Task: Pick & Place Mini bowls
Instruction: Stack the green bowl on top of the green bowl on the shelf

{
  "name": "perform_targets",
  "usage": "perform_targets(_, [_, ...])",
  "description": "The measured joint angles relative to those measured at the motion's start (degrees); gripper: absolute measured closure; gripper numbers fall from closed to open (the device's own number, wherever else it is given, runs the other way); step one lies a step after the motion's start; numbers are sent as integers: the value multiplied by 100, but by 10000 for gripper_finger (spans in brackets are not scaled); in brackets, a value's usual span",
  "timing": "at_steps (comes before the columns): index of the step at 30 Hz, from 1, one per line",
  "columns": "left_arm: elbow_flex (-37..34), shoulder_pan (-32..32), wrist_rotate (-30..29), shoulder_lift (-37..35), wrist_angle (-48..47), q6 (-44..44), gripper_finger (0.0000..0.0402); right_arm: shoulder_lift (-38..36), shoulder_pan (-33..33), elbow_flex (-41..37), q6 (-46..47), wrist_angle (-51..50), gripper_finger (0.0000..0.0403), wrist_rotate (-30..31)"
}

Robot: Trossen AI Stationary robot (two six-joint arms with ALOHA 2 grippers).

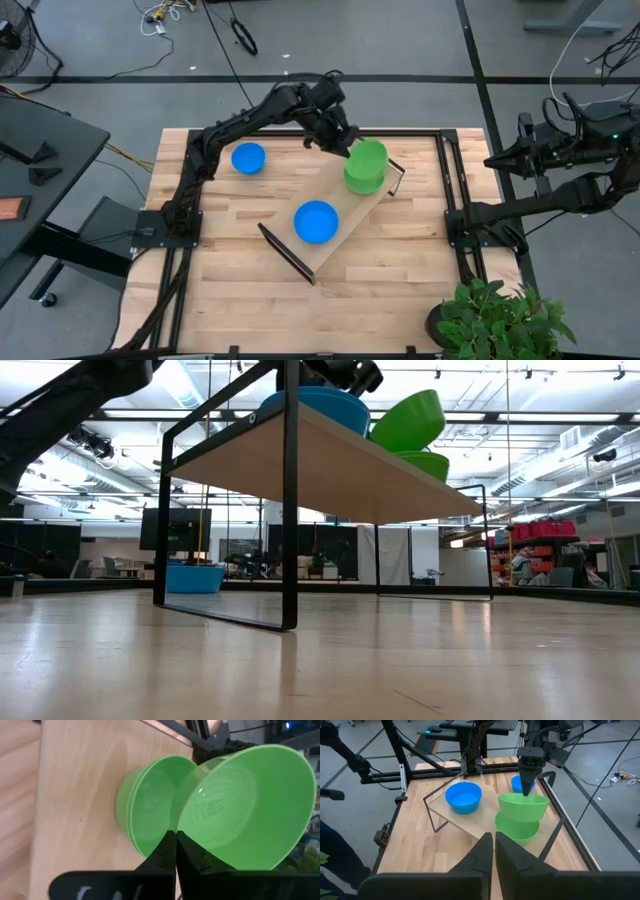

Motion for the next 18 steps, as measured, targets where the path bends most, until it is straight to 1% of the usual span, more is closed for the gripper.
perform_targets(7, [0,-196,-439,0,-19,-815,402,0,2,0,0,2,380,0])
perform_targets(11, [2,-245,-699,0,-122,-968,402,-1,2,0,0,1,380,0])
perform_targets(18, [2,-308,-1106,0,-732,-1251,402,0,-1,0,0,0,380,0])
